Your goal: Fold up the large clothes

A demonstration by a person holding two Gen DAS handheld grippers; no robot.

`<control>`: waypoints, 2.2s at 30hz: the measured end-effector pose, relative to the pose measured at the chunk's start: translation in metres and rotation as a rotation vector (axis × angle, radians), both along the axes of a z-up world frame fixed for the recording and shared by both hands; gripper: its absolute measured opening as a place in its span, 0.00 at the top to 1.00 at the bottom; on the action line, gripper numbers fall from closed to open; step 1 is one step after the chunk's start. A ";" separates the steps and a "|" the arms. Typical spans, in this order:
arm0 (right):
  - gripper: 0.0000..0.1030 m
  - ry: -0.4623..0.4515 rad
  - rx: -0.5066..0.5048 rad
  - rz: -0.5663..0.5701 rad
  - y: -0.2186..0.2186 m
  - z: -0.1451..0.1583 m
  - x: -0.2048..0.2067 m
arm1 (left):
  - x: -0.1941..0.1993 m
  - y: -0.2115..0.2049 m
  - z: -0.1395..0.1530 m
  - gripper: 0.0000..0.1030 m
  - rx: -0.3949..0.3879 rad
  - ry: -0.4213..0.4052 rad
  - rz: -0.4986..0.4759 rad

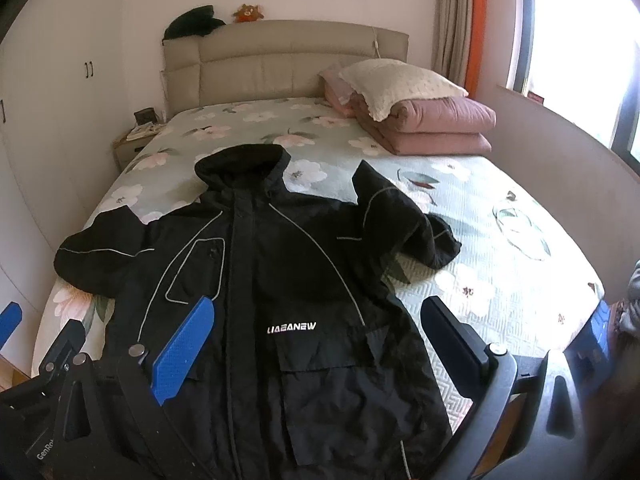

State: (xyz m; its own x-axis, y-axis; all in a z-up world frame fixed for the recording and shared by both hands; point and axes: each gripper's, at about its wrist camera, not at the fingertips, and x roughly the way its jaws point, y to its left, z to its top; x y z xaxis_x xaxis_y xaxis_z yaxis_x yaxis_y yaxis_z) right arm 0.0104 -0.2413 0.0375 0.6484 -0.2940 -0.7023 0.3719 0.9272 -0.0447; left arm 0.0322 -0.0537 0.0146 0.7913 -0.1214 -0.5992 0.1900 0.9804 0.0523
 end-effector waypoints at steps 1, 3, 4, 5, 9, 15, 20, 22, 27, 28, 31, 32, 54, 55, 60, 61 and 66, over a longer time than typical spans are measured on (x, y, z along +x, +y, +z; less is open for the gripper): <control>0.00 0.006 0.003 -0.004 -0.002 -0.002 0.001 | 0.001 -0.001 -0.001 0.05 0.002 0.004 -0.002; 0.00 0.005 0.010 -0.008 -0.004 -0.004 0.000 | 0.000 -0.002 -0.002 0.05 0.000 0.009 -0.011; 0.00 0.006 0.014 -0.008 -0.005 -0.005 -0.001 | 0.000 -0.002 -0.003 0.05 0.001 0.011 -0.013; 0.00 0.008 0.019 -0.006 -0.005 -0.007 -0.001 | 0.001 -0.003 -0.004 0.05 0.005 0.014 -0.012; 0.00 0.011 0.026 0.003 -0.006 -0.010 0.000 | 0.001 -0.005 -0.006 0.05 0.006 0.020 -0.013; 0.00 0.016 0.031 0.005 -0.007 -0.012 0.001 | 0.002 -0.008 -0.007 0.05 0.016 0.022 -0.015; 0.00 -0.010 0.030 0.005 -0.016 -0.016 0.002 | 0.007 -0.024 -0.011 0.05 0.023 0.014 -0.043; 0.00 -0.037 0.024 -0.015 -0.036 -0.022 0.002 | 0.014 -0.039 -0.014 0.05 0.040 0.009 -0.068; 0.00 -0.049 0.032 -0.122 -0.126 -0.045 0.010 | 0.055 -0.101 -0.038 0.05 0.055 0.078 -0.193; 0.00 -0.040 0.054 -0.149 -0.153 -0.054 0.015 | 0.068 -0.120 -0.045 0.05 0.042 0.096 -0.229; 0.02 -0.014 0.153 -0.188 -0.231 -0.084 0.030 | 0.101 -0.169 -0.065 0.05 0.016 0.132 -0.299; 0.09 -0.006 0.176 -0.194 -0.254 -0.093 0.037 | 0.109 -0.182 -0.070 0.05 0.007 0.142 -0.319; 0.35 0.066 0.612 -0.170 -0.450 -0.255 0.176 | 0.225 -0.346 -0.160 0.06 -0.078 0.202 -0.589; 0.44 0.065 0.608 -0.149 -0.446 -0.254 0.178 | 0.231 -0.348 -0.165 0.06 -0.081 0.217 -0.591; 0.59 0.020 0.407 -0.139 -0.435 -0.211 0.163 | 0.246 -0.347 -0.166 0.10 -0.136 0.282 -0.620; 0.59 -0.001 0.313 -0.168 -0.439 -0.193 0.151 | 0.247 -0.348 -0.162 0.10 -0.146 0.278 -0.632; 0.59 -0.049 0.028 -0.469 -0.496 -0.144 0.091 | 0.249 -0.374 -0.161 0.10 -0.150 0.291 -0.659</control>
State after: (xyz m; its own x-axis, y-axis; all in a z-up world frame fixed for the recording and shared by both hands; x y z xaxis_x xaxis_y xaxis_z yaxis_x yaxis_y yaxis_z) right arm 0.1012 -0.7377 -0.1067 0.4831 -0.5442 -0.6859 0.7516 0.6595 0.0061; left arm 0.2813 -0.4272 -0.1463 0.3368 -0.6140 -0.7138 0.7284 0.6503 -0.2156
